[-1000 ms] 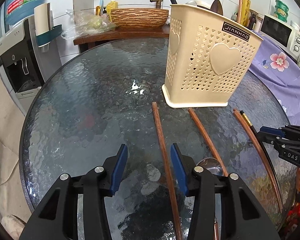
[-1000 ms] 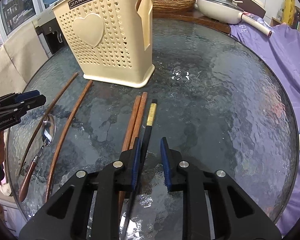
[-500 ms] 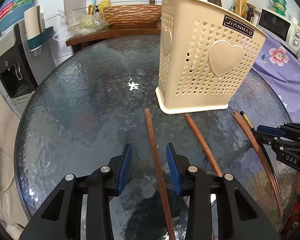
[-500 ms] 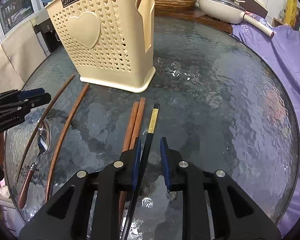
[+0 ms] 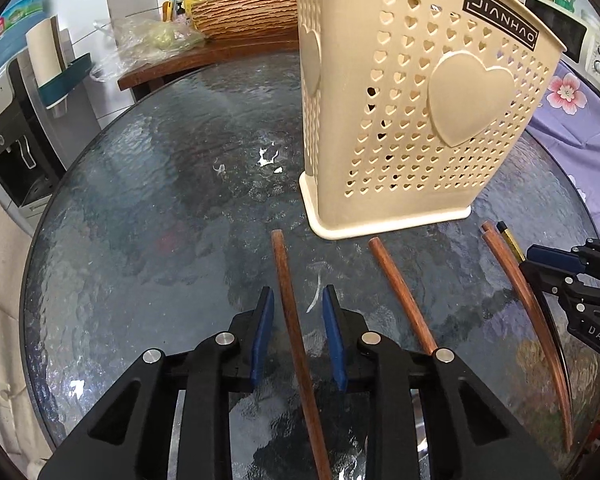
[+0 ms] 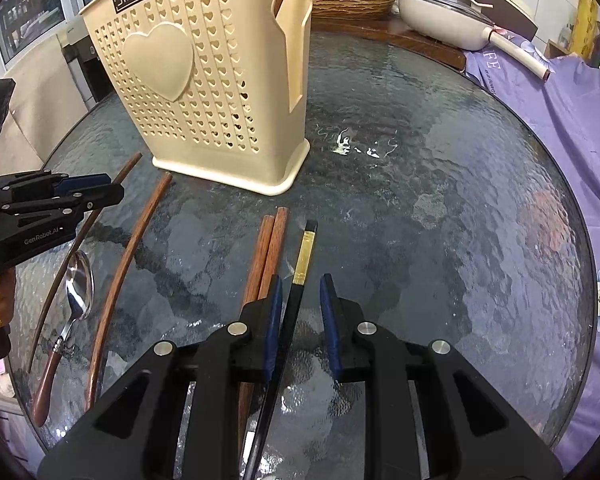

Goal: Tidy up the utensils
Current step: 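Close the left gripper on a wooden chopstick while the right gripper grasps a gold-tipped black chopstick, then lift both chopsticks and carry them above the cream holder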

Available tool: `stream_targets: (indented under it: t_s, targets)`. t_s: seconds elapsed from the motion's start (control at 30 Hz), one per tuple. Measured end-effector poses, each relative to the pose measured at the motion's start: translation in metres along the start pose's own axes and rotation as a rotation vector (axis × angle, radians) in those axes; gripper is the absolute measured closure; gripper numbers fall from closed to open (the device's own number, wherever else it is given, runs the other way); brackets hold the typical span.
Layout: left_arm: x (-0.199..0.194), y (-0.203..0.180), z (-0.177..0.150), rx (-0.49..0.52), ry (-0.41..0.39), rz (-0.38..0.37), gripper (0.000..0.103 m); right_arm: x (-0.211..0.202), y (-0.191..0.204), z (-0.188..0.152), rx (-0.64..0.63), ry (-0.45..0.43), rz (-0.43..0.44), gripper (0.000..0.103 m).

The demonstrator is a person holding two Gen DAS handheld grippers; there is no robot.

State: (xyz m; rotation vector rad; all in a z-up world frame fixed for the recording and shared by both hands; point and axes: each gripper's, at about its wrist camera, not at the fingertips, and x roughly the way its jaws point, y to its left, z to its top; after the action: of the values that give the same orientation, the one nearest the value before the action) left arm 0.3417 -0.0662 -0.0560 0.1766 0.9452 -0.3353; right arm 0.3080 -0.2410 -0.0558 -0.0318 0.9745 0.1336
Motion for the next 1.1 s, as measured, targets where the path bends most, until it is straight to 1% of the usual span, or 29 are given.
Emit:
stream_targets:
  t_s: [0.07, 0.27, 0.43, 0.6, 0.73, 0.9, 1.03, 1.1]
  targets:
    - [0.002, -0.002, 0.001, 0.008, 0.0, 0.008, 0.079, 0.002, 0.001, 0.003, -0.003, 0.003, -0.008, 0.083]
    - [0.008, -0.003, 0.008, 0.002, -0.003, 0.024, 0.085, 0.004, 0.002, 0.01, 0.005, 0.015, -0.019, 0.083]
    - [0.01, -0.005, 0.009, 0.005, -0.007, 0.03, 0.089, 0.006, 0.008, 0.014, 0.006, 0.017, -0.032, 0.088]
    - [0.009, -0.008, 0.008, 0.008, -0.016, 0.039, 0.089, 0.007, 0.013, 0.014, 0.013, 0.007, -0.041, 0.092]
    - [0.008, -0.011, 0.005, 0.003, -0.021, 0.049, 0.096, 0.006, 0.016, 0.012, 0.019, 0.003, -0.042, 0.094]
    - [0.007, -0.012, 0.004, 0.002, -0.025, 0.06, 0.096, 0.006, 0.015, 0.011, 0.024, -0.005, -0.04, 0.095]
    - [0.007, -0.012, 0.004, -0.009, -0.025, 0.061, 0.096, 0.007, 0.008, 0.012, 0.044, -0.018, -0.016, 0.096]
    - [0.007, -0.009, 0.004, -0.027, -0.021, 0.046, 0.096, 0.007, 0.004, 0.012, 0.062, -0.021, 0.003, 0.096]
